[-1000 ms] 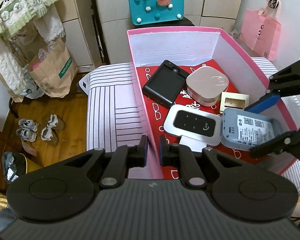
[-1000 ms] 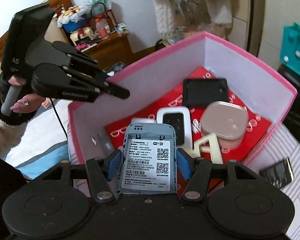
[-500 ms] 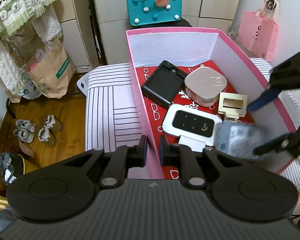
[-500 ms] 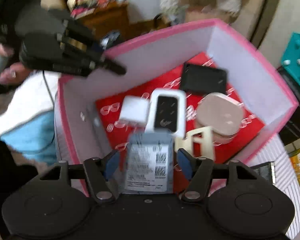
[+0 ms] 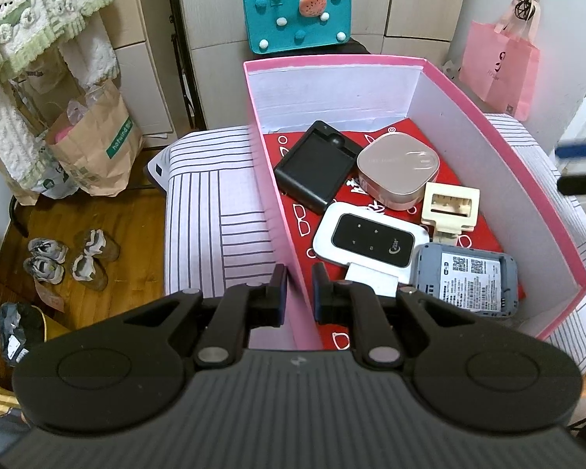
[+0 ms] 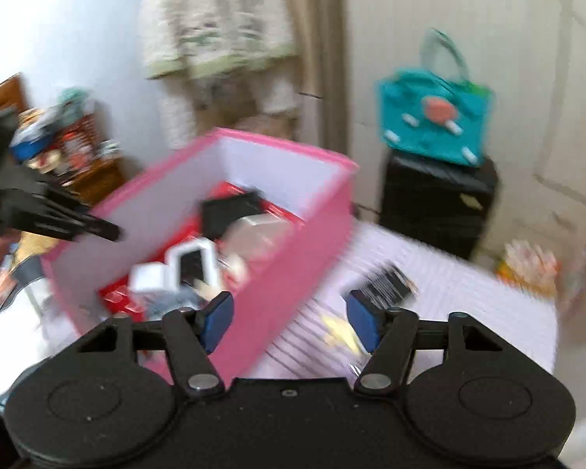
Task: Organize rigid objects
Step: 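Grasp the gold AA battery with the right gripper, then drop the AA battery into the pink box beside the grey router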
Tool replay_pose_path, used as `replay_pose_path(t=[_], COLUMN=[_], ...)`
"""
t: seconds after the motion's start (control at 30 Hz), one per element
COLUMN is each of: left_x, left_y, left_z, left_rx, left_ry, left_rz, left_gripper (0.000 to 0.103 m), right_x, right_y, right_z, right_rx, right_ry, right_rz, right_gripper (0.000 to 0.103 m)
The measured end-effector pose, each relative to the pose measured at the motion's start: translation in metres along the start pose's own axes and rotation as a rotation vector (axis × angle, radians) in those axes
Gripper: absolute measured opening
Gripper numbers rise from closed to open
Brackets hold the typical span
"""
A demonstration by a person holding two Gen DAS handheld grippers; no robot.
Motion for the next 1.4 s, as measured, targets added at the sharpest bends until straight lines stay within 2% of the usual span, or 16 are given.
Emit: replay_pose_path(t=[0.1,0.13,0.23,0.37,0.6,0.83,0.9,0.93,1.13,1.3,1.4], left_x=[0.000,0.000,0.000,0.000,0.000,0.000,0.000,0.000,0.000,0.000,0.000], left_y=[0.001,0.002,0.003,0.004,0.004,0.004,0.003,0.003,0.003,0.003,0.002], left_z=[0.000,0.000,0.000,-0.002,-0.002,-0.001,-0.001,-0.002,-0.002,-0.002,-0.002], left_rx=[-0.007,-0.009,-0.017,-0.031,-0.036,-0.028,-0.029,-0.030,-0.029,-0.028,-0.027], left_ry=[-0.001,-0.002,-0.005,-0.010,-0.014,-0.016,-0.015,-0.016,-0.015,-0.015,-0.015], left_rz=[-0.008,-0.009,-0.013,-0.023,-0.023,-0.015,-0.017,-0.017,-0.017,-0.017,-0.016], left_gripper=[0.012,0.012,0.012,0.013,0.013,0.013,0.013,0.013,0.013,0.013,0.013], right_x=[0.005,0.008,0.016,0.024,0.052,0.073,0.072,0.070,0.058,0.022,0.003], right_y=[-0.011,-0.014,-0.011,-0.012,-0.003,0.009,0.010,0.010,0.003,0.011,0.023], right_z=[-0.029,-0.041,-0.067,-0.084,-0.084,-0.076,-0.076,-0.077,-0.080,-0.049,-0.022], right_rx=[0.092,0.135,0.192,0.278,0.204,0.100,0.091,0.086,0.115,0.107,0.069], right_ry=[0.005,0.003,-0.017,-0.057,-0.084,-0.126,-0.137,-0.138,-0.131,-0.195,-0.218], right_rz=[0.002,-0.023,-0.032,-0.018,-0.168,-0.276,-0.264,-0.264,-0.254,-0.150,-0.048], right_gripper=[0.063,0.063,0.064,0.064,0.064,0.066,0.058,0.048,0.048,0.048,0.048])
Point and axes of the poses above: each gripper's, at about its wrist camera, not at the fingertips, and x roughly the way its jaws point, y to its left, z to its top, the point moved 5 cm from there along x, roughly the way its jaws point, and after that the axes turned 7 degrees about z, right-handed, at the moved point
